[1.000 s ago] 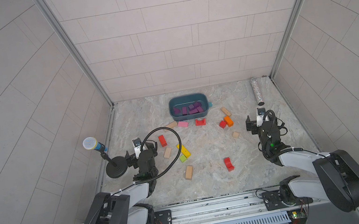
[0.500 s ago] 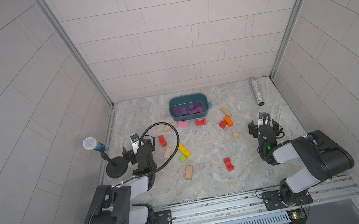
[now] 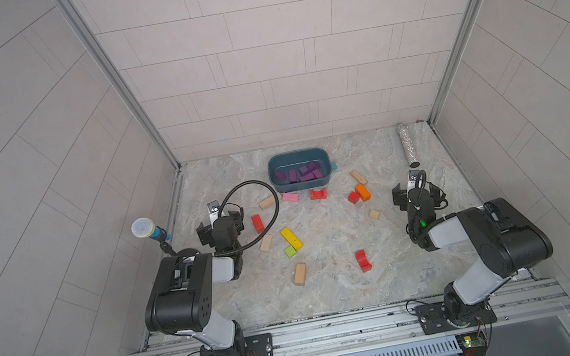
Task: Pick purple bricks into the storage bin
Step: Reset both arms
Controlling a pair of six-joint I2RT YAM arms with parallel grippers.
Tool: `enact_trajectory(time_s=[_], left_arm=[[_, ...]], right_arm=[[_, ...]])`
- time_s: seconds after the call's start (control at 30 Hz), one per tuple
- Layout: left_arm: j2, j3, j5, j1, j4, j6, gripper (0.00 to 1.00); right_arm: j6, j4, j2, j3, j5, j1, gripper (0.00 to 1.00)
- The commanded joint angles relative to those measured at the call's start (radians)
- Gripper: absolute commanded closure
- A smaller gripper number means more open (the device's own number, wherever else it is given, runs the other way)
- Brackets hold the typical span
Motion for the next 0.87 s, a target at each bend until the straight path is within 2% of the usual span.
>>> enact_trajectory(time_s=[0.0, 0.13, 0.83], left_arm=[[0.000, 0.005, 0.099, 0.002, -0.022, -0.018, 0.00], [0.003, 0.006, 0.200, 0.007, -0.021, 0.016, 0.00], [-0.001, -0.007, 0.194, 0.004, 0.004, 0.026, 0.00]], right_arm=[[0.005, 0.013, 0.003, -0.003, 0.005, 0.000, 0.00], [0.005, 0.010, 0.003, -0.003, 0.005, 0.000, 0.00], [0.003, 0.016, 0.002, -0.006, 0.003, 0.002, 0.00]])
